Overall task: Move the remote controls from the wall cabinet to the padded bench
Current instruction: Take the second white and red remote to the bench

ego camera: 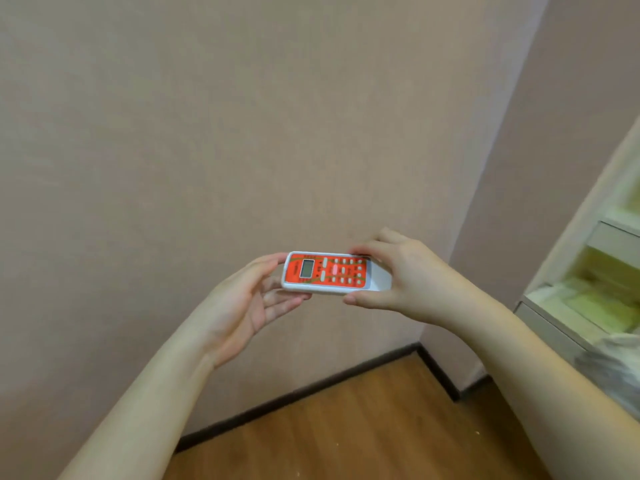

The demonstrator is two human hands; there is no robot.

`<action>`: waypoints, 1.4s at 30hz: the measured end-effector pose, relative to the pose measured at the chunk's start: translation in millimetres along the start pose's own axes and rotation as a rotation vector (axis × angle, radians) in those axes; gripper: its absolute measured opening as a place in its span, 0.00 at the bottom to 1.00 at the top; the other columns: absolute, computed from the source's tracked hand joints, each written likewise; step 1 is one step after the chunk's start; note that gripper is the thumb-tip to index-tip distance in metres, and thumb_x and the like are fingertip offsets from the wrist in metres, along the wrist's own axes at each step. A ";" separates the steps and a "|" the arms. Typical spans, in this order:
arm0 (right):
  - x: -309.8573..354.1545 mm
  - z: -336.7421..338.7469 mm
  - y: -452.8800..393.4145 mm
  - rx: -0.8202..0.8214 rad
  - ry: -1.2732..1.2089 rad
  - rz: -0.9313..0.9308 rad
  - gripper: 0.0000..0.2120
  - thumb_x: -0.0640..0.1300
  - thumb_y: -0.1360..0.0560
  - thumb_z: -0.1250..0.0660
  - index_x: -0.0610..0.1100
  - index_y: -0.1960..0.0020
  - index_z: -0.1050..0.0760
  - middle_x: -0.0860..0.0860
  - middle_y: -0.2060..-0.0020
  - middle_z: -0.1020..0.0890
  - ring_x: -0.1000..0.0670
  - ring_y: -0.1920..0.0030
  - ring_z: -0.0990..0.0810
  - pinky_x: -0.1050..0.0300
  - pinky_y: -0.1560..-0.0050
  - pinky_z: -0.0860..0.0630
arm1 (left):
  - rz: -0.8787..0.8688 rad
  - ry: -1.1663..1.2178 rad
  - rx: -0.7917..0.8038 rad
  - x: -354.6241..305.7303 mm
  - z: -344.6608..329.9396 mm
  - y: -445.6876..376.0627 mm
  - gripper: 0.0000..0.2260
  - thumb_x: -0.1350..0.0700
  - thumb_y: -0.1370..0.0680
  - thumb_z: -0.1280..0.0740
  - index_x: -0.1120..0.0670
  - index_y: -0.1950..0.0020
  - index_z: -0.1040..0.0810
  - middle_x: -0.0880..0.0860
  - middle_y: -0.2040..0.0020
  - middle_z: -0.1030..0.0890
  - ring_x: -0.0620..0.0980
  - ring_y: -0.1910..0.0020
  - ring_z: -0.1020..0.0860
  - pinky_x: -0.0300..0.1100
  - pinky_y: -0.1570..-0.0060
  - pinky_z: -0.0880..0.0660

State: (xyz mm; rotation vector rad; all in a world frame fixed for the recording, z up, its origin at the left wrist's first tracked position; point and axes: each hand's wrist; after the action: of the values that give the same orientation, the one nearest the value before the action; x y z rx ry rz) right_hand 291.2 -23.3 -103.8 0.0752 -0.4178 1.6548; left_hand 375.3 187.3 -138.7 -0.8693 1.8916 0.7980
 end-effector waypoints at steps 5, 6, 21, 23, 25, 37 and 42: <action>-18.2 -8.7 17.6 -0.004 0.014 -0.154 0.32 0.64 0.34 0.30 0.51 0.35 0.29 0.55 0.47 0.26 0.57 0.49 0.26 0.63 0.48 0.28 | 0.099 -0.028 0.135 14.3 -8.5 -31.5 0.12 0.56 0.19 0.41 0.57 0.38 0.24 0.61 0.46 0.17 0.58 0.52 0.16 0.43 0.52 0.19; -21.0 -11.6 23.1 -0.003 0.010 -0.183 0.32 0.65 0.34 0.30 0.52 0.35 0.29 0.57 0.48 0.26 0.58 0.49 0.26 0.66 0.49 0.28 | 0.119 -0.039 0.162 18.0 -9.5 -37.4 0.12 0.56 0.19 0.41 0.57 0.38 0.24 0.60 0.45 0.17 0.58 0.52 0.16 0.44 0.51 0.19; -100.5 6.5 190.3 -0.178 0.042 -0.673 0.33 0.65 0.33 0.31 0.54 0.32 0.32 0.61 0.46 0.31 0.64 0.48 0.32 0.74 0.52 0.34 | 0.392 -0.188 0.574 125.5 -173.6 -89.1 0.12 0.55 0.19 0.41 0.58 0.39 0.25 0.61 0.42 0.18 0.55 0.45 0.19 0.48 0.45 0.21; -116.8 13.0 220.7 -0.192 0.039 -0.740 0.34 0.65 0.33 0.31 0.54 0.31 0.33 0.61 0.44 0.31 0.62 0.46 0.32 0.71 0.50 0.34 | 0.414 -0.222 0.614 144.7 -208.2 -88.6 0.11 0.55 0.19 0.41 0.57 0.41 0.24 0.60 0.43 0.18 0.55 0.44 0.19 0.47 0.45 0.22; -134.1 22.3 252.6 -0.208 0.039 -0.799 0.34 0.65 0.33 0.31 0.54 0.31 0.33 0.60 0.42 0.30 0.61 0.44 0.31 0.67 0.47 0.33 | 0.441 -0.233 0.650 166.3 -245.2 -86.6 0.11 0.55 0.19 0.40 0.57 0.40 0.24 0.60 0.43 0.18 0.56 0.44 0.19 0.47 0.47 0.21; -212.9 73.1 393.8 -0.273 0.055 -1.012 0.33 0.63 0.34 0.29 0.51 0.34 0.30 0.55 0.43 0.27 0.55 0.43 0.27 0.60 0.44 0.30 | 0.561 -0.242 0.760 259.2 -407.2 -66.2 0.11 0.57 0.19 0.40 0.58 0.41 0.21 0.61 0.48 0.18 0.55 0.50 0.18 0.42 0.57 0.19; -242.9 67.9 406.7 -0.314 0.031 -1.055 0.32 0.62 0.34 0.28 0.51 0.34 0.30 0.55 0.43 0.28 0.56 0.44 0.28 0.59 0.44 0.28 | 0.611 -0.291 0.778 281.1 -437.9 -83.0 0.12 0.56 0.19 0.40 0.59 0.41 0.22 0.60 0.52 0.17 0.54 0.51 0.17 0.42 0.57 0.19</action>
State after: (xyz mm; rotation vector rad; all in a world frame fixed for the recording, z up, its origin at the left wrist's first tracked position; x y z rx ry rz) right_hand -84.3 -302.7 -203.2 0.0244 -0.4906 0.5448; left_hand 144.6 -278.0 -228.1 0.3031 1.9689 0.4159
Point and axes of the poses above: each hand's wrist, its own y-axis away from the middle knuckle, its own z-axis out of the back of the hand, x = y × z
